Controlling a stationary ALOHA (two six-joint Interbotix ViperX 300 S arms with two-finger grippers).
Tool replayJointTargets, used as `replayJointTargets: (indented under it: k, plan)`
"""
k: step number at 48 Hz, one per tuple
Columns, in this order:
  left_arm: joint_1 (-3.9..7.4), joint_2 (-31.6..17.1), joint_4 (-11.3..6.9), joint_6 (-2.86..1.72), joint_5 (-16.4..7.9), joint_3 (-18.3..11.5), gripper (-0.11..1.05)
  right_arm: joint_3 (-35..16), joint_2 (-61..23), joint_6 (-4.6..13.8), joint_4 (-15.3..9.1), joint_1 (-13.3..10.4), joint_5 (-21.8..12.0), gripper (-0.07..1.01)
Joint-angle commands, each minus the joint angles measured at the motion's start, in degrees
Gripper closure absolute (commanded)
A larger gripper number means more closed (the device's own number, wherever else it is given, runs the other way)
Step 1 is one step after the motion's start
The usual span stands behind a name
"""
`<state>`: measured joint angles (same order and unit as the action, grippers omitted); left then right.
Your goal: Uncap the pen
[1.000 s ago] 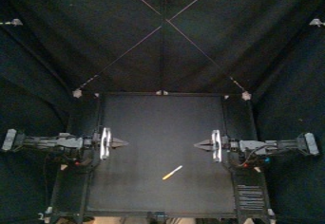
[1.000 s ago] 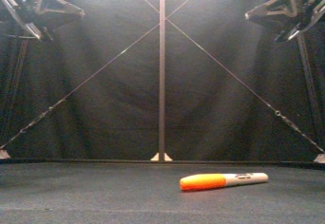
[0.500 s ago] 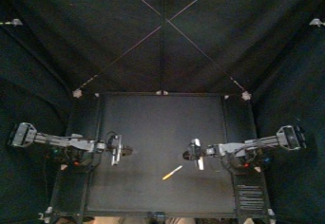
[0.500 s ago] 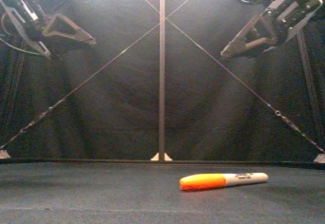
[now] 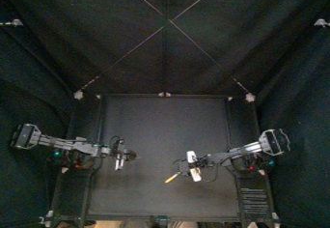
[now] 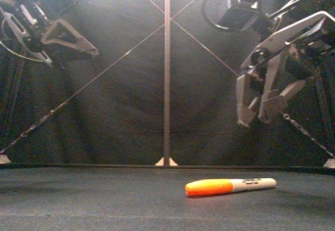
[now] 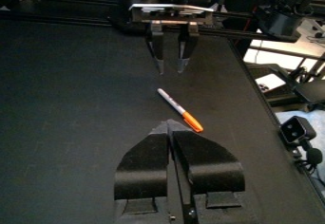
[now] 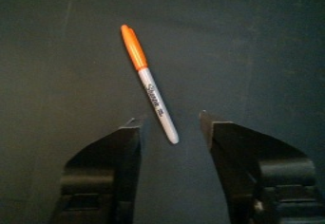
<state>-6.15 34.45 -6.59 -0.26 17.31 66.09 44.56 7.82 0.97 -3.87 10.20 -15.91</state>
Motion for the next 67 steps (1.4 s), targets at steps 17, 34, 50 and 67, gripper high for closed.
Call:
replayJointTargets:
  k: [17, 34, 50, 67]
  plan:
    - [-0.09, -0.09, 0.00, 0.00, 0.35, -0.53, 0.50, -6.50, -9.76, -0.26, -2.64, -0.09, -3.87, 0.07]
    - [-0.09, -0.09, -0.09, 0.00, 0.18, -0.44, 0.50, -6.33, -11.34, 0.00, -1.58, 0.62, -3.60, 0.20]
    - [-0.18, -0.09, -0.09, 0.00, 0.09, -0.53, 0.50, -6.24, -14.68, -0.18, 1.85, 1.67, -3.52, 0.28]
    - [0.35, -0.09, -0.35, -0.09, 0.44, -0.62, 0.50, -6.50, -13.71, 0.35, 1.67, 1.49, -1.93, 0.38]
